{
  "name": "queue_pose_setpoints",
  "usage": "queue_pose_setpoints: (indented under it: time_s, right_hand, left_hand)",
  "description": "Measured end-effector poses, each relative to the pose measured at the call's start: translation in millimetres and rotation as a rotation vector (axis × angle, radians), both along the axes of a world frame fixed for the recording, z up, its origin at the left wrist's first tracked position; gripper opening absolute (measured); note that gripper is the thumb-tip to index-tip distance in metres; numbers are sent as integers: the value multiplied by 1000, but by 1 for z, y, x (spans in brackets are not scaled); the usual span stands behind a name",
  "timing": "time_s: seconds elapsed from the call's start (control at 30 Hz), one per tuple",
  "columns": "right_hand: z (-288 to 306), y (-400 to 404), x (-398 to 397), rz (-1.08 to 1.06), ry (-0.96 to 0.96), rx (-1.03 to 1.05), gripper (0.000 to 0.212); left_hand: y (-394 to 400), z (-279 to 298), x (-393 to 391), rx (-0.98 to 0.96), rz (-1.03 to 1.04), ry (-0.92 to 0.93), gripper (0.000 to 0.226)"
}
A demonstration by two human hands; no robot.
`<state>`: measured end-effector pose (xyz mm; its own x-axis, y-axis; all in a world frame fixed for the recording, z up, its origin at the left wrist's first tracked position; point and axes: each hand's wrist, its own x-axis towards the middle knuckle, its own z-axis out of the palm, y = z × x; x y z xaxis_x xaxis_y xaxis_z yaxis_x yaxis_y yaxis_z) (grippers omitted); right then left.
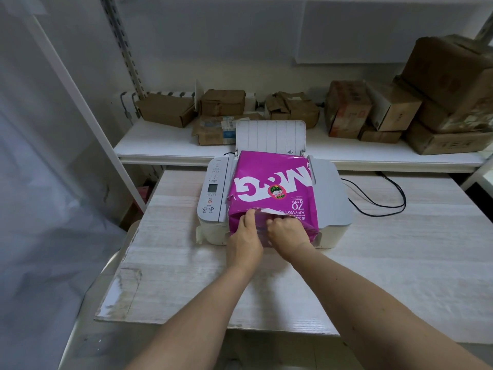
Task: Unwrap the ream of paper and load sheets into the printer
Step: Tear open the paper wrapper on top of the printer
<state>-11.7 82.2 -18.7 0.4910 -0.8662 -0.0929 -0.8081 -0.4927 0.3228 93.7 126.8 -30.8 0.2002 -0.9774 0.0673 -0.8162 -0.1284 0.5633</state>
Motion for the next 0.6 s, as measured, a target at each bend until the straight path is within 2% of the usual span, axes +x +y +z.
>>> queue_pose_setpoints:
  time_s: [0.1, 0.17, 0.23, 0.37, 0.6]
  right_hand:
    - [-2, 1, 1, -38, -49, 31, 24]
    - [0, -2, -1, -55, -128, 45, 26]
    - [0, -5, -1, -64, -216, 58, 28]
    - [-6, -9, -1, -78, -322, 45, 28]
    - [-7, 3, -15, 56, -206, 44, 24]
  left_hand:
    - [5, -2, 1, -32, -24, -23, 34]
    - [9, -10, -1, -43, -153, -54, 26]
    - [8, -26, -3, -19, -261, -123, 32]
    - [5, -37, -9, 125, -301, -245, 51]
    - [3, -23, -10, 181, -325, -282, 47]
